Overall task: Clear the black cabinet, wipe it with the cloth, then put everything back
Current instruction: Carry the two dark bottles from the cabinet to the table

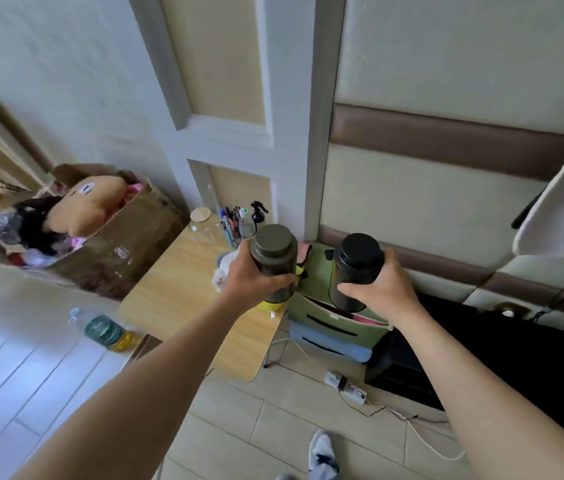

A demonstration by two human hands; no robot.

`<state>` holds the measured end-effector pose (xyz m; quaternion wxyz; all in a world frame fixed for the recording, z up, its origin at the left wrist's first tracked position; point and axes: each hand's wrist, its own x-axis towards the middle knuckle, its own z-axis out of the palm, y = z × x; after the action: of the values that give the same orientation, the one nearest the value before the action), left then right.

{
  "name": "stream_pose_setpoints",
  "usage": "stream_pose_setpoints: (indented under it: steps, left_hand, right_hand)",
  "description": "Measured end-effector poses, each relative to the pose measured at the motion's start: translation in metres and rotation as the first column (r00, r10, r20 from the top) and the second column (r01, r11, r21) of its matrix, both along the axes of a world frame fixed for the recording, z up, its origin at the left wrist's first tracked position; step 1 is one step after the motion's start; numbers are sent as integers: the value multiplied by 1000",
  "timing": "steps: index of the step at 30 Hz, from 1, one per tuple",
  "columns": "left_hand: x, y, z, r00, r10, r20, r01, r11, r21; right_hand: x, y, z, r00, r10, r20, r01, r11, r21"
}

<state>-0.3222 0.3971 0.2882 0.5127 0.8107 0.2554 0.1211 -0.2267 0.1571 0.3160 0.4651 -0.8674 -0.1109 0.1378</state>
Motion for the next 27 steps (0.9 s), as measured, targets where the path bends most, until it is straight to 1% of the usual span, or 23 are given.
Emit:
stream_pose_setpoints:
  steps: [3, 10, 13, 16, 22, 25, 27]
  left_hand:
    - [-3, 28, 2, 999, 48, -8, -47, 999, 12]
    - [-7, 105, 16, 968, 253, 0, -252, 966, 58]
    - [-17, 137, 13, 946, 323, -14, -322, 945, 60]
    - [-24, 174, 0, 927, 373, -38, -372, 928, 31]
    - [-25, 270, -52, 913, 395, -105, -397, 918, -7]
    - [-17, 329, -84, 922, 364, -133, -372, 927, -44]
    - [-8, 365, -106, 927, 342, -158, -357, 931, -81]
  right_hand:
    - [15, 34, -12, 996, 83, -13, -82, 996, 22]
    - [54, 124, -18, 965, 262, -30, -258, 962, 92]
    - [60, 166, -22, 952, 305, -15, -303, 950, 72]
    - [62, 211, -29, 931, 364, -32, -362, 930, 59]
    - [64, 318, -66, 909, 410, -80, -404, 911, 86]
    - [67, 379, -98, 917, 382, -115, -377, 924, 63]
    - [69, 417, -122, 928, 342, -151, -343, 939, 18]
